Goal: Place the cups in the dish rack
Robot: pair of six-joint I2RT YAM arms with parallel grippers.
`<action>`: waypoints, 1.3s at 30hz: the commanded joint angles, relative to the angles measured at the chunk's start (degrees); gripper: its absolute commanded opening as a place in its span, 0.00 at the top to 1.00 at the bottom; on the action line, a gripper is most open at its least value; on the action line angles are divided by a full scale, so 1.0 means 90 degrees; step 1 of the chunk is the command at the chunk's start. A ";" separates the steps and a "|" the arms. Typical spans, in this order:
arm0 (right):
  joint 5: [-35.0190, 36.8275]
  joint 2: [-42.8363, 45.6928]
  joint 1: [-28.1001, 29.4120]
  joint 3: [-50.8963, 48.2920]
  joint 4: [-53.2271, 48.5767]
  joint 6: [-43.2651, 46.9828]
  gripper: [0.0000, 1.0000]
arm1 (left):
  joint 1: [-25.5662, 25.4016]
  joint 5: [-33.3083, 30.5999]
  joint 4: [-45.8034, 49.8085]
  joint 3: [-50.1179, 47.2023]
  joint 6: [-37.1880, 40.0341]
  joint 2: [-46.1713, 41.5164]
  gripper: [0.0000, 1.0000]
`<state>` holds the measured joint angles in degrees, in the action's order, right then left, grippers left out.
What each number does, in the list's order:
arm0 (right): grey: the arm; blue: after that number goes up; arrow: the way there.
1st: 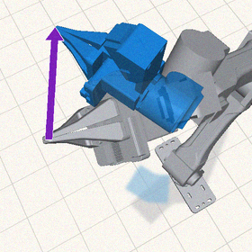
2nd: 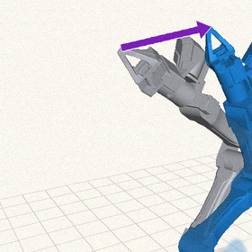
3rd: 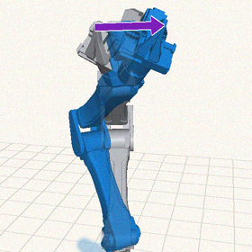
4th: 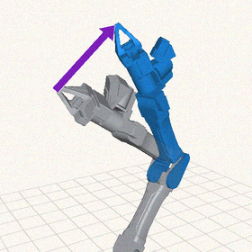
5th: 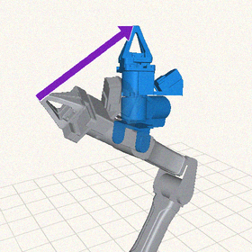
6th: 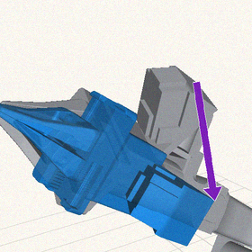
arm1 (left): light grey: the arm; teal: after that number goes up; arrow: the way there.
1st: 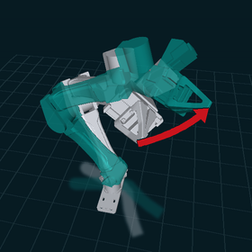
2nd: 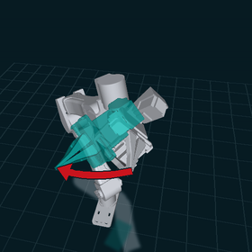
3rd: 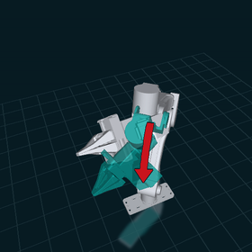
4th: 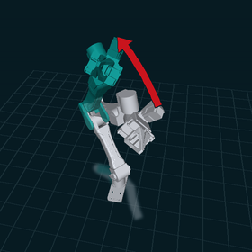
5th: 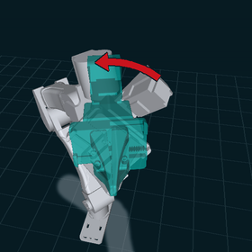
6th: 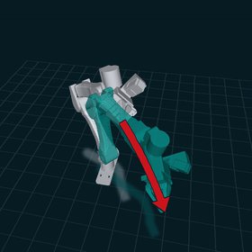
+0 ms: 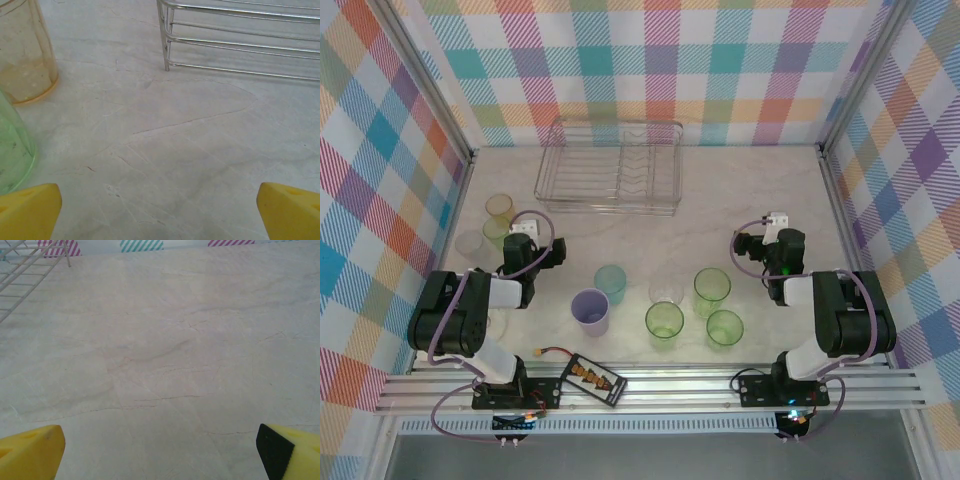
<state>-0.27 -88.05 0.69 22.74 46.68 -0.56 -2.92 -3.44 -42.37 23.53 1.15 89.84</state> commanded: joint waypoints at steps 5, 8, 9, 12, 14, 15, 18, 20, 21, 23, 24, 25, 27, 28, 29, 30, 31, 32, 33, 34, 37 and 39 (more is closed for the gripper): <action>-0.0106 -0.0011 -0.0039 0.0100 0.0107 0.0023 0.01 | -0.0039 0.0123 -0.0301 0.0133 0.0088 -0.0022 0.00; -0.0106 -0.0012 -0.0038 0.0100 0.0107 0.0013 0.01 | -0.0031 0.0134 -0.0298 0.0140 0.0080 -0.0022 0.00; -0.0106 -0.0012 -0.0043 0.0105 0.0109 0.0013 0.01 | -0.0033 0.0136 -0.0297 0.0139 0.0078 -0.0020 0.00; -0.0106 -0.0012 -0.0039 0.0100 0.0107 0.0004 0.01 | -0.0030 0.0131 -0.0293 0.0132 0.0078 -0.0027 0.00; -0.0116 -0.0012 -0.0048 0.0105 0.0107 0.0005 0.01 | -0.0027 0.0118 -0.0314 0.0120 0.0078 -0.0031 0.00; -0.0116 -0.0012 -0.0048 0.0102 0.0107 0.0003 0.01 | -0.0034 0.0084 -0.0237 0.0157 0.0070 -0.0041 0.00; -0.0116 -0.0009 -0.0048 0.0100 0.0107 0.0003 0.01 | -0.0027 0.0084 -0.0253 0.0160 0.0070 -0.0031 0.00; -0.0116 -0.0011 -0.0052 0.0109 0.0107 0.0011 0.01 | -0.0037 0.0085 -0.0249 0.0162 0.0074 -0.0031 0.00; -0.0125 -0.0012 -0.0051 0.0110 0.0097 0.0006 0.01 | -0.0033 0.0084 -0.0244 0.0159 0.0069 -0.0031 0.00; -0.0126 -0.0012 -0.0050 0.0110 0.0097 0.0003 0.01 | -0.0030 0.0087 -0.0252 0.0159 0.0072 -0.0031 0.00; -0.0126 -0.0011 -0.0048 0.0110 0.0097 0.0003 0.01 | -0.0034 0.0092 -0.0244 0.0159 0.0068 -0.0031 0.00; -0.0126 -0.0009 -0.0053 0.0117 0.0097 0.0003 0.01 | -0.0036 0.0085 -0.0244 0.0159 0.0070 -0.0034 0.00; -0.0126 -0.0005 -0.0047 0.0110 0.0097 0.0011 0.01 | -0.0046 0.0079 -0.0253 0.0159 0.0075 -0.0033 0.00; -0.0121 -0.0002 -0.0048 0.0100 0.0114 0.0013 0.01 | -0.0055 0.0066 -0.0251 0.0159 0.0079 -0.0031 0.00; -0.0044 0.0015 -0.0050 0.0083 0.0147 0.0000 0.01 | -0.0066 0.0061 -0.0231 0.0171 0.0086 -0.0044 0.00; 0.0131 0.0182 -0.0020 0.0113 0.0036 -0.0042 0.01 | -0.0111 0.0028 0.0165 0.0328 0.0146 -0.0170 0.00; 0.0275 0.0529 0.0019 0.0208 -0.0432 -0.0027 0.01 | -0.0210 -0.0118 0.0933 0.0633 0.0201 -0.0394 0.00; 0.0469 0.0861 0.0053 0.0359 -0.0999 -0.0070 0.01 | -0.0295 -0.0303 0.1709 0.0974 0.0183 -0.0599 0.00; 0.0881 0.1183 0.0074 0.0547 -0.1644 -0.0210 0.01 | -0.0386 -0.0532 0.2357 0.1296 0.0101 -0.0825 0.00; 0.1355 0.1491 0.0074 0.0715 -0.2078 -0.0531 0.01 | -0.0460 -0.0814 0.2746 0.1472 -0.0087 -0.1045 0.00; 0.1715 0.2198 0.0039 0.1111 -0.2947 -0.1428 0.01 | -0.0525 -0.0913 0.3439 0.1673 -0.0468 -0.1703 0.00; 0.1347 0.2284 0.0017 0.1765 -0.3982 -0.1769 0.01 | -0.0536 -0.0948 0.3978 0.1837 -0.0739 -0.2049 0.00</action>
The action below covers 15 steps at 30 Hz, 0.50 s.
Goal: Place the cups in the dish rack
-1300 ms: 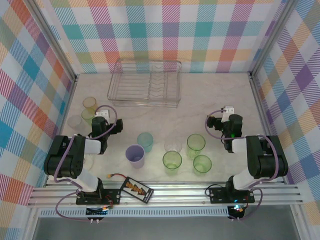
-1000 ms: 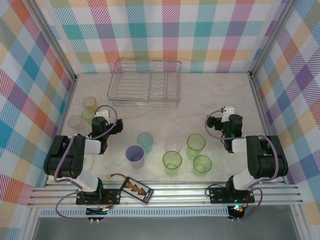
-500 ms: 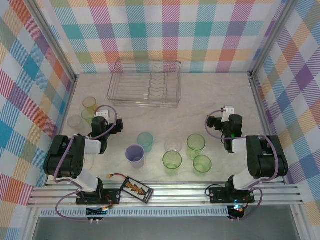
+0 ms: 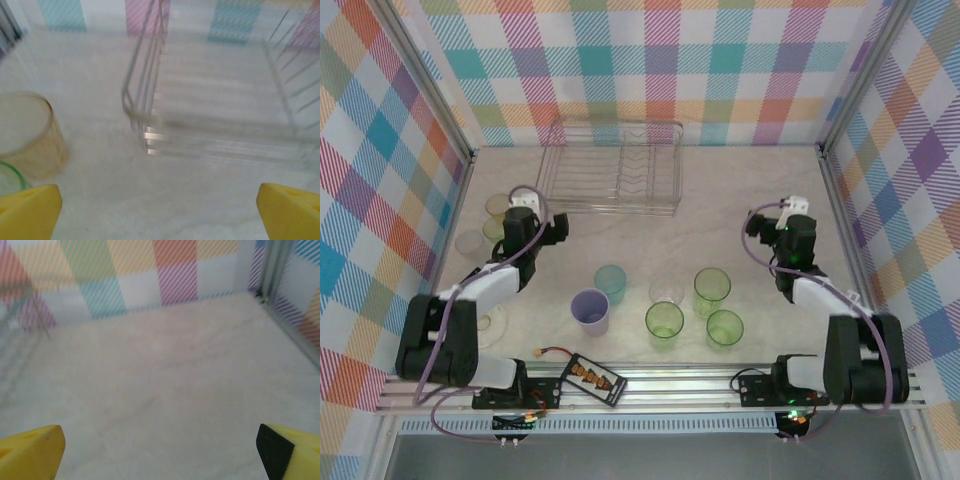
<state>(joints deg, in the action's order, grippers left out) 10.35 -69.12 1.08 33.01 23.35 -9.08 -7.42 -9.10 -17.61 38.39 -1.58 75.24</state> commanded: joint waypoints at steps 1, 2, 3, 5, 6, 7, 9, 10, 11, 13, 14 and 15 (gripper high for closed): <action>-0.0060 0.0060 -0.0023 0.1052 -0.1886 -0.0937 0.01 | -0.0042 -0.0338 0.1523 0.0272 -0.0584 -0.0577 0.00; -0.0290 -0.0108 -0.0023 0.1449 -0.2276 -0.1073 0.01 | -0.0037 -0.0281 0.1753 0.0359 -0.0630 -0.0690 0.00; -0.0557 -0.0379 -0.0024 0.1973 -0.2844 -0.1248 0.01 | -0.0036 -0.0212 0.2025 0.0439 -0.0662 -0.0812 0.00; -0.1173 -0.1010 -0.0026 0.3040 -0.3829 -0.1460 0.03 | -0.0046 -0.0097 0.2559 0.0633 -0.0721 -0.0963 0.00; -0.1541 -0.1353 -0.0024 0.3597 -0.4228 -0.1576 0.06 | -0.0045 -0.0063 0.2868 0.0780 -0.0722 -0.1013 0.00; -0.1896 -0.1686 -0.0019 0.4059 -0.4494 -0.1695 0.10 | -0.0050 -0.0040 0.3122 0.0946 -0.0722 -0.1025 0.00; -0.2576 -0.2334 0.0005 0.4906 -0.4948 -0.1996 0.13 | -0.0049 -0.0082 0.3607 0.1196 -0.0742 -0.1023 0.00; -0.2902 -0.2646 0.0077 0.5332 -0.5108 -0.2119 0.15 | -0.0050 -0.0133 0.3779 0.1260 -0.0768 -0.1016 0.00; -0.3042 -0.2955 0.0182 0.5693 -0.5262 -0.2238 0.17 | -0.0059 -0.0185 0.3954 0.1297 -0.0820 -0.1015 0.00; -0.3167 -0.3606 0.0532 0.6395 -0.5671 -0.2212 0.20 | -0.0053 -0.0243 0.4029 0.1323 -0.0914 -0.1000 0.00; -0.3027 -0.3960 0.0756 0.6827 -0.6055 -0.2148 0.20 | -0.0051 -0.0221 0.4001 0.1301 -0.0949 -0.0997 0.00; -0.2862 -0.4301 0.0978 0.7263 -0.6393 -0.2071 0.20 | -0.0045 -0.0196 0.3962 0.1281 -0.0988 -0.0997 0.00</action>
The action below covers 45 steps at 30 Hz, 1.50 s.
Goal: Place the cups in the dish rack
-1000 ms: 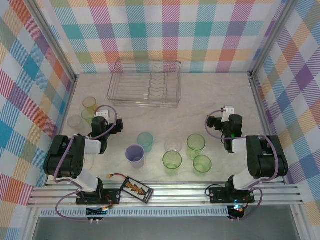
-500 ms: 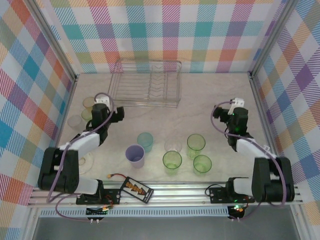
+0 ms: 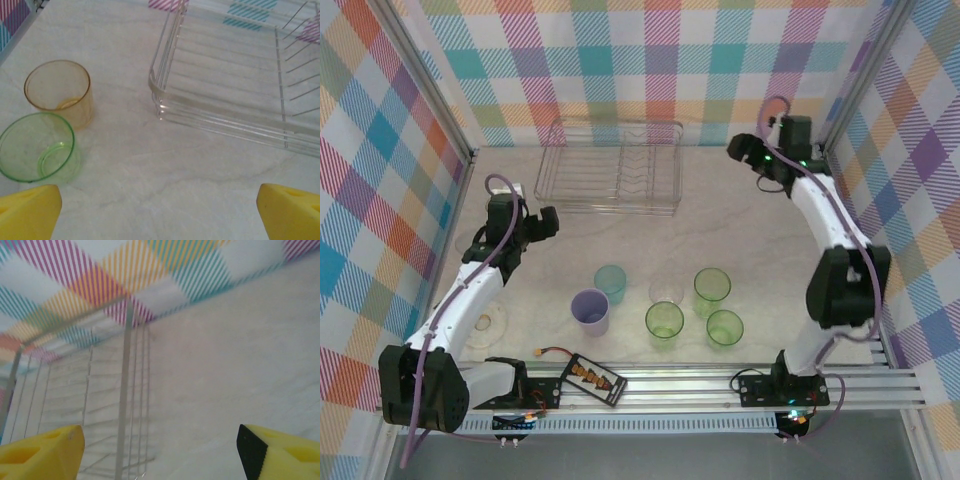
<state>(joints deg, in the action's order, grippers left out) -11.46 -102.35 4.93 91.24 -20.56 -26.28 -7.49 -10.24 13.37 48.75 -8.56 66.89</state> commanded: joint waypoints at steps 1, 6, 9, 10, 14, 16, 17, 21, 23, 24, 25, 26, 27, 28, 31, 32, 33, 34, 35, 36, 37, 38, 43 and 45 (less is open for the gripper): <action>-0.0391 -0.0834 0.0689 0.1018 -0.1689 -0.0138 0.20 | -0.0046 -0.0032 0.0491 0.0121 -0.0243 -0.0068 0.00; -0.0030 -0.1830 0.1189 0.2037 -0.2462 -0.0211 0.25 | -0.0055 0.0162 0.0470 0.0184 -0.0300 0.0037 0.00; 0.0316 -0.2160 0.1357 0.2396 -0.2769 -0.0128 0.29 | -0.0050 0.0279 0.0582 0.0281 -0.0243 0.0077 0.00; 0.0399 -0.2248 0.1407 0.2508 -0.2841 -0.0099 0.29 | -0.0048 0.0324 0.0600 0.0287 -0.0223 0.0070 0.00; 0.0872 -0.2679 0.1638 0.3023 -0.3186 0.0106 0.29 | -0.0048 0.0471 0.0681 0.0272 -0.0172 0.0024 0.00; 0.1099 -0.2888 0.1757 0.3268 -0.3350 0.0205 0.30 | -0.0052 0.0514 0.0745 0.0256 -0.0172 -0.0017 0.00; 0.1185 -0.2987 0.1804 0.3384 -0.3414 0.0246 0.30 | -0.0058 0.0562 0.0774 0.0232 -0.0172 -0.0053 0.00; 0.1059 -0.3334 0.1884 0.3773 -0.3536 0.0339 0.40 | -0.0074 0.0665 0.0829 0.0124 -0.0136 -0.0255 0.00; 0.0976 -0.3504 0.1884 0.3988 -0.3666 0.0331 0.44 | -0.0080 0.0764 0.0823 0.0077 -0.0071 -0.0348 0.00; 0.1009 -0.3598 0.1884 0.4116 -0.3766 0.0318 0.47 | -0.0081 0.0822 0.0810 0.0065 -0.0041 -0.0388 0.00; 0.1069 -0.3653 0.1884 0.4199 -0.3821 0.0317 0.49 | -0.0076 0.0859 0.0810 0.0054 -0.0026 -0.0422 0.00; 0.1104 -0.3685 0.1884 0.4231 -0.3829 0.0320 0.50 | -0.0089 0.0875 0.0819 0.0052 -0.0009 -0.0439 0.00; 0.1132 -0.3704 0.1884 0.4255 -0.3822 0.0346 0.51 | -0.0088 0.0891 0.0837 0.0053 0.0011 -0.0454 0.00; 0.1137 -0.3730 0.1884 0.4277 -0.3804 0.0368 0.51 | -0.0087 0.0901 0.0848 0.0060 0.0023 -0.0457 0.00; 0.1147 -0.3835 0.1884 0.4406 -0.3820 0.0445 0.54 | -0.0093 0.0913 0.0870 0.0046 0.0033 -0.0472 0.00; 0.1148 -0.3880 0.1884 0.4445 -0.3829 0.0490 0.55 | -0.0098 0.0922 0.0864 0.0042 0.0024 -0.0479 0.00; 0.1152 -0.3940 0.1877 0.4493 -0.3821 0.0559 0.55 | -0.0096 0.0928 0.0859 0.0033 -0.0003 -0.0474 0.00; 0.1157 -0.4016 0.1867 0.4555 -0.3809 0.0659 0.56 | -0.0104 0.0930 0.0867 0.0035 -0.0050 -0.0479 0.00; 0.1157 -0.4100 0.1850 0.4667 -0.3848 0.0755 0.58 | -0.0106 0.0956 0.0891 0.0054 -0.0088 -0.0479 0.00; 0.1201 -0.4215 0.1831 0.4849 -0.3969 0.0836 0.61 | -0.0114 0.1010 0.0934 0.0077 -0.0104 -0.0479 0.00; 0.1251 -0.4310 0.1806 0.5001 -0.4098 0.0892 0.65 | -0.0108 0.1046 0.0981 0.0101 -0.0105 -0.0479 0.00; 0.1263 -0.4363 0.1783 0.5085 -0.4171 0.0939 0.68 | -0.0118 0.1059 0.1044 0.0121 -0.0099 -0.0494 0.00; 0.1290 -0.4343 0.1672 0.5105 -0.4367 0.1073 0.80 | -0.0116 0.1045 0.1318 0.0153 -0.0016 -0.0608 0.00; 0.1313 -0.4286 0.1626 0.5099 -0.4479 0.1128 0.84 | -0.0118 0.1021 0.1463 0.0197 -0.0035 -0.0643 0.00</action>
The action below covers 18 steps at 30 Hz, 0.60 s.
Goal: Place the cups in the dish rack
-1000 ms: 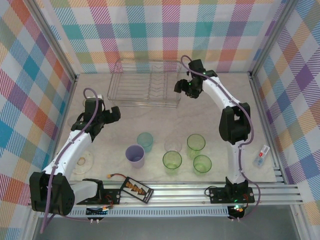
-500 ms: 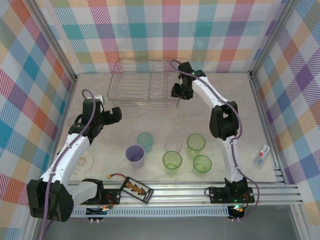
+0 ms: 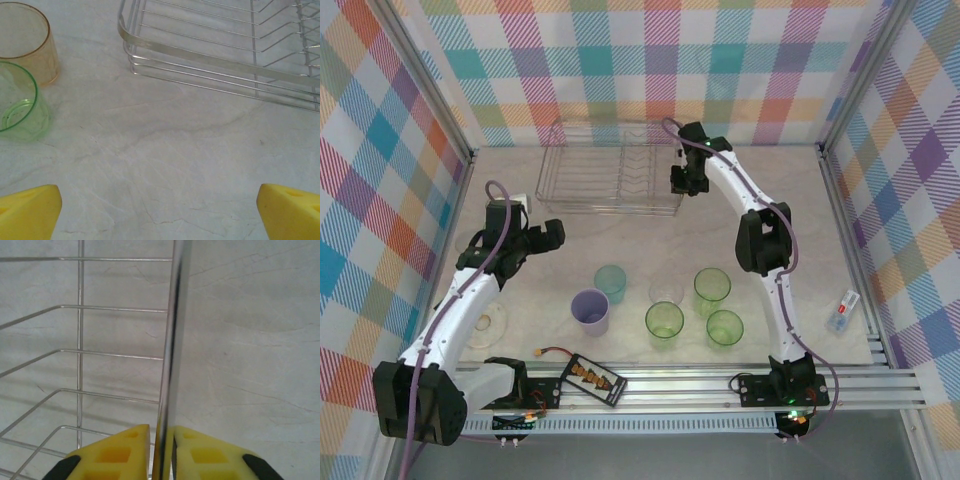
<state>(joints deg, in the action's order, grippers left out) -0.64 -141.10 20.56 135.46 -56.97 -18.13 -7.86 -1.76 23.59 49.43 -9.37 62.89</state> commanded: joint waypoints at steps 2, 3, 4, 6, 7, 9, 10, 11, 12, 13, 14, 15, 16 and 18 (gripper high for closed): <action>0.0097 0.0094 -0.0152 0.0183 -0.0554 0.0288 0.90 | -0.0074 0.0084 0.0488 0.0200 0.0028 -0.0201 0.00; 0.0077 0.0134 -0.0185 0.0183 -0.0632 0.0339 0.91 | -0.0082 0.0111 0.0562 0.0237 0.0001 -0.0195 0.00; 0.0077 0.0170 -0.0207 0.0179 -0.0691 0.0381 0.94 | -0.0078 0.0149 0.0611 0.0245 -0.0022 -0.0201 0.00; 0.0136 0.0272 -0.0253 0.0141 -0.0849 0.0487 1.00 | -0.0084 0.0240 0.0668 0.0253 -0.0102 -0.0206 0.00; 0.0180 0.0321 -0.0272 0.0118 -0.0937 0.0527 1.00 | -0.0089 0.0286 0.0696 0.0261 -0.0138 -0.0209 0.00; 0.0339 0.0462 -0.0292 -0.0007 -0.1144 0.0641 1.00 | -0.0091 0.0368 0.0780 0.0307 -0.0248 -0.0191 0.00; 0.0443 0.0545 -0.0292 -0.0095 -0.1232 0.0675 1.00 | -0.0084 0.0394 0.0819 0.0338 -0.0298 -0.0182 0.00; 0.0543 0.0667 -0.0308 -0.0260 -0.1302 0.0728 1.00 | -0.0084 0.0400 0.0852 0.0357 -0.0361 -0.0169 0.00; 0.0586 0.0813 -0.0314 -0.0491 -0.1316 0.0809 1.00 | -0.0084 0.0379 0.0887 0.0390 -0.0424 -0.0150 0.00; 0.0603 0.0941 -0.0322 -0.0683 -0.1305 0.0864 1.00 | -0.0084 0.0348 0.0903 0.0396 -0.0475 -0.0151 0.00; 0.0641 0.1135 -0.0336 -0.0986 -0.1248 0.0926 1.00 | -0.0089 0.0348 0.0896 0.0401 -0.0518 -0.0156 0.00; 0.0650 0.1364 -0.0346 -0.1329 -0.1160 0.0984 1.00 | -0.0097 0.0387 0.0880 0.0402 -0.0539 -0.0176 0.00; 0.0648 0.1579 -0.0351 -0.1647 -0.1065 0.1084 1.00 | -0.0095 0.0428 0.0860 0.0397 -0.0567 -0.0190 0.00; 0.0696 0.2024 -0.0375 -0.2266 -0.0915 0.1166 1.00 | -0.0109 0.0523 0.0870 0.0406 -0.0609 -0.0208 0.00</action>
<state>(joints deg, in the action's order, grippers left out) 2.00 -129.29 17.61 119.52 -60.93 -12.45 -7.90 1.15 30.11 51.53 -12.99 62.24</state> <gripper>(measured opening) 0.066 0.997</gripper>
